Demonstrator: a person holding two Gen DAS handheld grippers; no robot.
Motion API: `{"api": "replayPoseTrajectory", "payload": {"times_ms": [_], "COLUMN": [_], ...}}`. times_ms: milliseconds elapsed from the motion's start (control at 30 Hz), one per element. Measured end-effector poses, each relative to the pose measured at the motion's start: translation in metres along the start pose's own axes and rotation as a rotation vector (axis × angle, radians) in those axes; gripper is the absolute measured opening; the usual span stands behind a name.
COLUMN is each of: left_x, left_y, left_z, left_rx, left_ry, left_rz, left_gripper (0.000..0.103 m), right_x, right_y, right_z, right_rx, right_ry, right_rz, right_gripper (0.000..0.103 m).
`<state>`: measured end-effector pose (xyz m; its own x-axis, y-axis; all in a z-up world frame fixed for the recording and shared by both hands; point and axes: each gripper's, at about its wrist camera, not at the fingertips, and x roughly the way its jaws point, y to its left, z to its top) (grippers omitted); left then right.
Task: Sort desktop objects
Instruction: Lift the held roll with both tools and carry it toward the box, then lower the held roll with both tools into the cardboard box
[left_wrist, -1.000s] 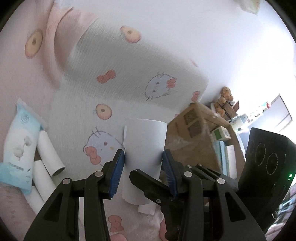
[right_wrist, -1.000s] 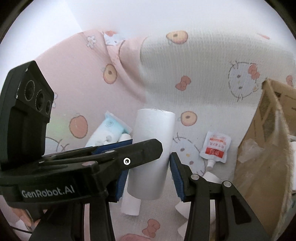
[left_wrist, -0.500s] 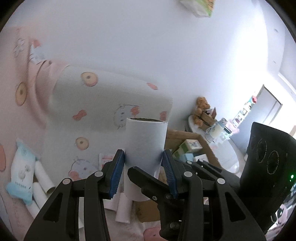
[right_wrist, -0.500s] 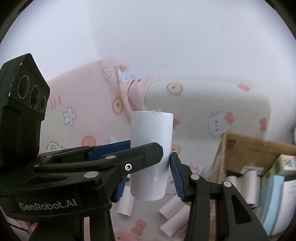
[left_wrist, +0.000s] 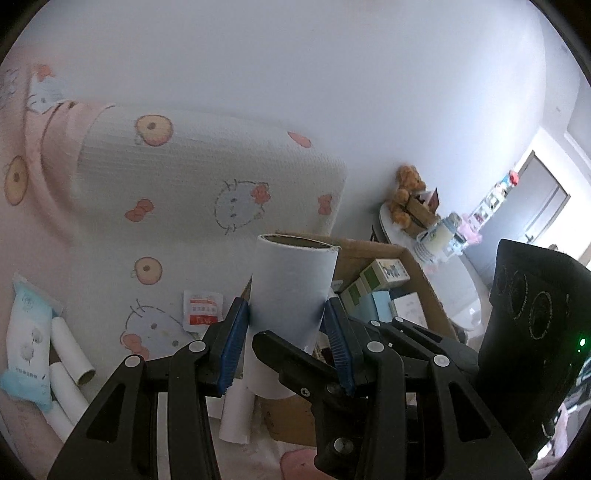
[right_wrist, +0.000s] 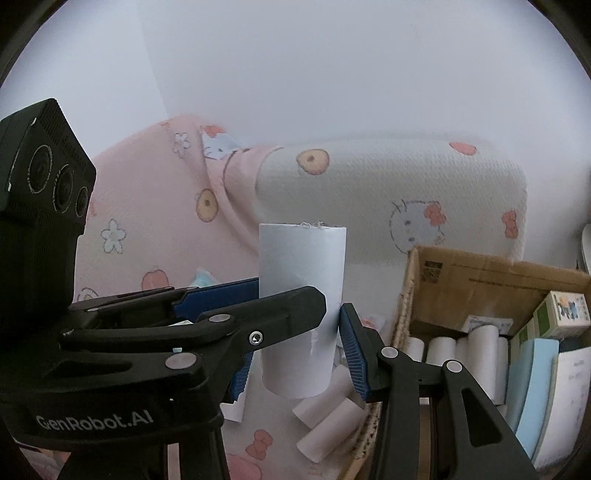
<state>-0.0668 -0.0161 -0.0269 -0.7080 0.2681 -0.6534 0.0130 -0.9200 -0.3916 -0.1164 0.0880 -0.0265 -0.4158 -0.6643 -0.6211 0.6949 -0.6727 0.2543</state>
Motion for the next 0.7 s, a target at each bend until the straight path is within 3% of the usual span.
{"api": "replayPoseTrajectory", "payload": {"times_ms": [100,367,700], "left_x": [0.011,0.024,0.048], "left_y": [-0.007,-0.027,-0.051], "left_z": [0.005,0.025,0.045], "left_rx": [0.022,0.090,0.082], "left_ry": [0.053,0.096,0.169], "left_rz": [0.005,0.008,-0.032], "left_gripper": [0.046,0.046,0.046], "right_x": [-0.001,-0.012,-0.021], "right_y": [-0.012,-0.034,-0.072], "right_z": [-0.001,0.007,0.022], "right_rx": [0.045,0.103,0.168], "right_ry": [0.019,0.010,0.048], "right_rz": [0.006,0.007,0.019], "right_gripper": [0.042,0.042,0.042]}}
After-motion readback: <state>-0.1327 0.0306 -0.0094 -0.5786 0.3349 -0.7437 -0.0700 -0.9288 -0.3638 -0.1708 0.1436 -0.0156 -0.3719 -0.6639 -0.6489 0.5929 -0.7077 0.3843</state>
